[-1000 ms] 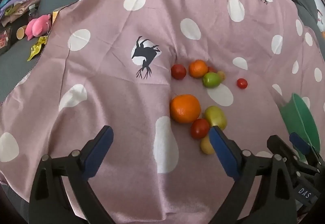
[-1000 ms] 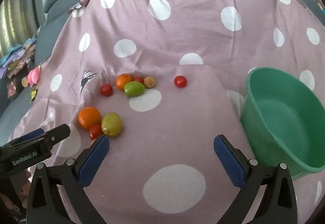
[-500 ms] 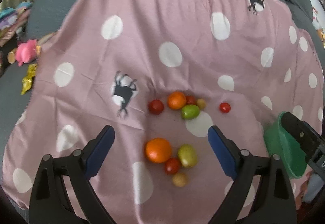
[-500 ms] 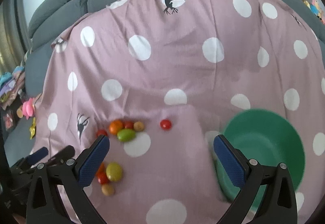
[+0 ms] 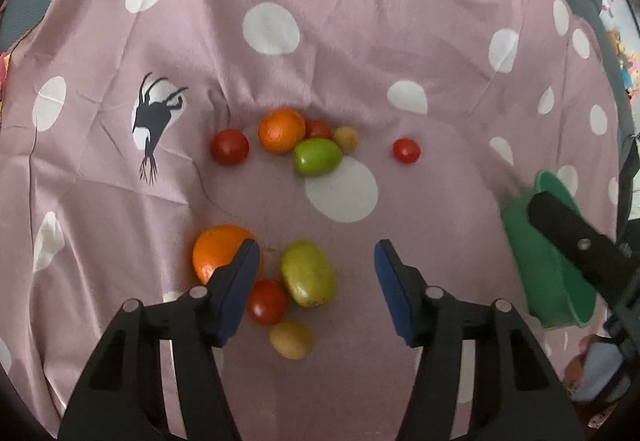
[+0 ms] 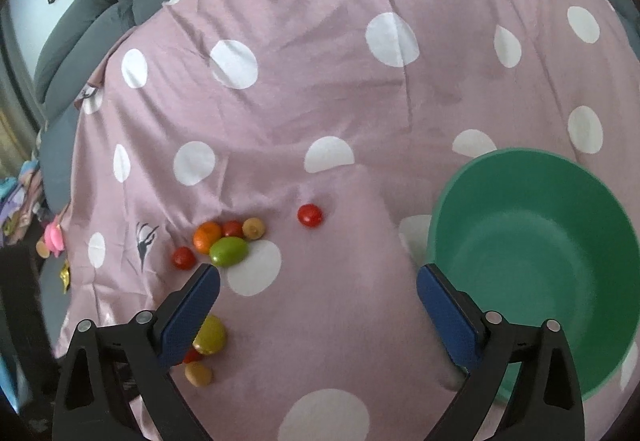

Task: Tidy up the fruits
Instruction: 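Move both tools toward the fruit cluster, left tool over the green mango, then close the left gripper on the yellow-green mango while the right gripper grasps the green lime, then carry the yellow-green mango with the left gripper over the green bowl while the right carries the lime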

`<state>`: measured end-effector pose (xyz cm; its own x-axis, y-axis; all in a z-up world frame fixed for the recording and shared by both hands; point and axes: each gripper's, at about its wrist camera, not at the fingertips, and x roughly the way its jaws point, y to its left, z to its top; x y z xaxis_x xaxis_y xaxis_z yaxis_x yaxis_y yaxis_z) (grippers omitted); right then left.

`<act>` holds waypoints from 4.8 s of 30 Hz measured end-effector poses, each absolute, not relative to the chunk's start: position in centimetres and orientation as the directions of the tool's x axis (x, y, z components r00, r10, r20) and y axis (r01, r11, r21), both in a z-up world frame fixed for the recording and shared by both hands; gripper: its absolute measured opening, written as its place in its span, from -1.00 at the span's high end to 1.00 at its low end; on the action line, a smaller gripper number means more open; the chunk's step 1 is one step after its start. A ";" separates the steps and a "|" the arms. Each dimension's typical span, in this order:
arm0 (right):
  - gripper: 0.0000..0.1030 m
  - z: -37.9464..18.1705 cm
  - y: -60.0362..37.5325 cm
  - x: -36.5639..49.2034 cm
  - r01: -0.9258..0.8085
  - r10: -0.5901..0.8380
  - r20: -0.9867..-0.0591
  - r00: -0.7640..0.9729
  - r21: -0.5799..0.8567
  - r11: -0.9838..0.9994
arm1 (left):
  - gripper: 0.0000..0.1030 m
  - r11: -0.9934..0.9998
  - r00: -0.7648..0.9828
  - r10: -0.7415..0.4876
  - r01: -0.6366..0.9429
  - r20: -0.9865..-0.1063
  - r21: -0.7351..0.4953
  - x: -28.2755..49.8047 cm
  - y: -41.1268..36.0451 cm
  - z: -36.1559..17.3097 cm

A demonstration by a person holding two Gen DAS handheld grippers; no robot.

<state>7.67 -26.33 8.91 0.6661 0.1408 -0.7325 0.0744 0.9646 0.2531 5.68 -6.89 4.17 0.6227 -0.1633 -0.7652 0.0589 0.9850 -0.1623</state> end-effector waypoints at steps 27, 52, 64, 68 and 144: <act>-0.93 7.2 -26.2 8.5 0.058 0.162 -0.762 0.627 0.254 0.965 | 0.31 0.985 0.437 -0.164 0.026 -0.884 -0.170 10.2 -9.3 -0.1; -0.64 2.0 -17.1 19.5 -0.100 0.247 -0.863 0.441 0.227 0.969 | 0.33 0.924 0.593 -0.161 -0.191 -0.789 -0.332 9.4 0.2 3.1; 0.07 -0.1 -16.2 20.0 -0.125 0.254 -0.857 0.448 0.221 0.967 | 0.32 0.924 0.594 -0.176 -0.175 -0.785 -0.339 9.4 0.1 3.4; 0.07 0.3 -15.9 19.0 -0.107 0.240 -0.849 0.470 0.215 0.971 | 0.32 0.934 0.588 -0.177 -0.153 -0.789 -0.323 9.4 -0.4 3.3; 0.07 9.3 -46.3 -1.9 0.611 -0.280 -0.687 0.671 0.298 0.733 | 0.32 0.788 0.434 -0.512 0.581 -0.741 -0.204 8.8 -33.5 6.3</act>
